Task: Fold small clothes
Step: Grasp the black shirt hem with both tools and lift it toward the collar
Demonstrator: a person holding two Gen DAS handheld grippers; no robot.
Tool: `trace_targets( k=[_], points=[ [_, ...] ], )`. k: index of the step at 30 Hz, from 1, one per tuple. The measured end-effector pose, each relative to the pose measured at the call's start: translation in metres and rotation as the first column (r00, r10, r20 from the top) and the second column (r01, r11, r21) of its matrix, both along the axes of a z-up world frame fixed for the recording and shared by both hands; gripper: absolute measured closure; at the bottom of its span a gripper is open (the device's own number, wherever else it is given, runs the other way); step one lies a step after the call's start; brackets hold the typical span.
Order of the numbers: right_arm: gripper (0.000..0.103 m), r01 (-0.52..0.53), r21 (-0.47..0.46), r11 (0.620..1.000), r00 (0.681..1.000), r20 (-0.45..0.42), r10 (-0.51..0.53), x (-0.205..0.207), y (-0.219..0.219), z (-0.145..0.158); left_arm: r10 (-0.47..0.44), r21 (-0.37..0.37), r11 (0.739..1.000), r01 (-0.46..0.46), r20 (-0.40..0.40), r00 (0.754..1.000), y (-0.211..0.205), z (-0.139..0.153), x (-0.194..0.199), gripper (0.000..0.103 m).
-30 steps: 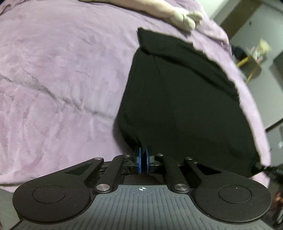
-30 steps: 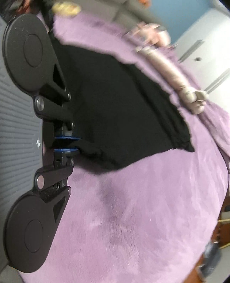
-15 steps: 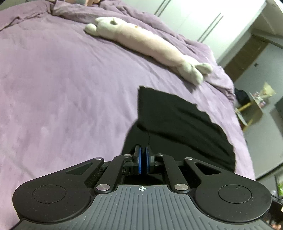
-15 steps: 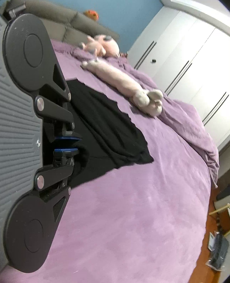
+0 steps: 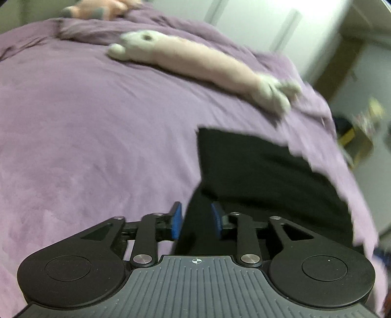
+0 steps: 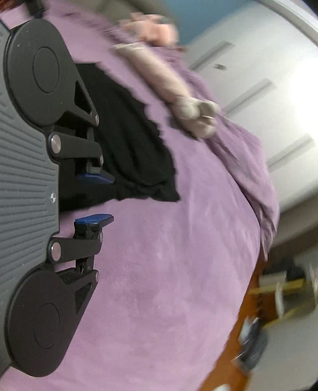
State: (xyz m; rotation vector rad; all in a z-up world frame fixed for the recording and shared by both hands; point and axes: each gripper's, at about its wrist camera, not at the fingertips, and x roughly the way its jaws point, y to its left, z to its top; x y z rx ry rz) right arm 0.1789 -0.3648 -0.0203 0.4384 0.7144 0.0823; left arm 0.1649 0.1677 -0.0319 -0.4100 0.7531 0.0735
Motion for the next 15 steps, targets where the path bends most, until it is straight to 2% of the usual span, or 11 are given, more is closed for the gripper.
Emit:
trace_targets(
  k=[2, 3, 6, 9, 11, 12, 13, 14, 15],
  points=[
    [0.064, -0.069, -0.088, 0.994, 0.997, -0.024, 0.068, 0.003, 0.01, -0.004, -0.054, 0.062, 0.997, 0.056, -0.033, 0.998, -0.008, -0.009, 0.002, 0.064],
    [0.063, -0.091, -0.121, 0.988, 0.996, -0.031, 0.088, 0.005, 0.015, -0.006, -0.066, 0.082, 0.994, 0.07, -0.051, 0.996, -0.011, -0.013, 0.004, 0.064],
    [0.062, -0.124, -0.145, 0.982, 0.992, -0.039, 0.12, 0.012, 0.025, -0.013, -0.083, 0.109, 0.99, 0.092, -0.09, 0.993, -0.021, -0.021, 0.01, 0.063],
    [0.064, -0.135, -0.158, 0.978, 0.991, -0.036, 0.131, 0.017, 0.033, -0.015, -0.107, 0.119, 0.986, 0.117, -0.086, 0.991, -0.029, -0.024, 0.017, 0.063],
    [0.085, -0.151, -0.183, 0.971, 0.988, -0.047, 0.145, 0.02, 0.039, -0.018, -0.104, 0.145, 0.983, 0.116, -0.086, 0.991, -0.032, -0.026, 0.021, 0.067],
    [0.09, -0.157, -0.192, 0.969, 0.987, -0.048, 0.15, 0.019, 0.04, -0.018, -0.1, 0.147, 0.983, 0.113, -0.09, 0.991, -0.031, -0.027, 0.022, 0.067],
    [0.096, -0.163, -0.203, 0.966, 0.987, -0.045, 0.157, 0.018, 0.042, -0.018, -0.093, 0.144, 0.984, 0.106, -0.095, 0.991, -0.03, -0.028, 0.023, 0.072],
    [0.099, -0.162, -0.221, 0.962, 0.987, -0.036, 0.158, 0.016, 0.044, -0.016, -0.084, 0.139, 0.986, 0.097, -0.093, 0.992, -0.029, -0.029, 0.023, 0.083],
    [0.099, -0.164, -0.227, 0.96, 0.986, -0.026, 0.162, 0.015, 0.043, -0.015, -0.075, 0.136, 0.987, 0.088, -0.093, 0.993, -0.028, -0.029, 0.023, 0.087]
  ],
)
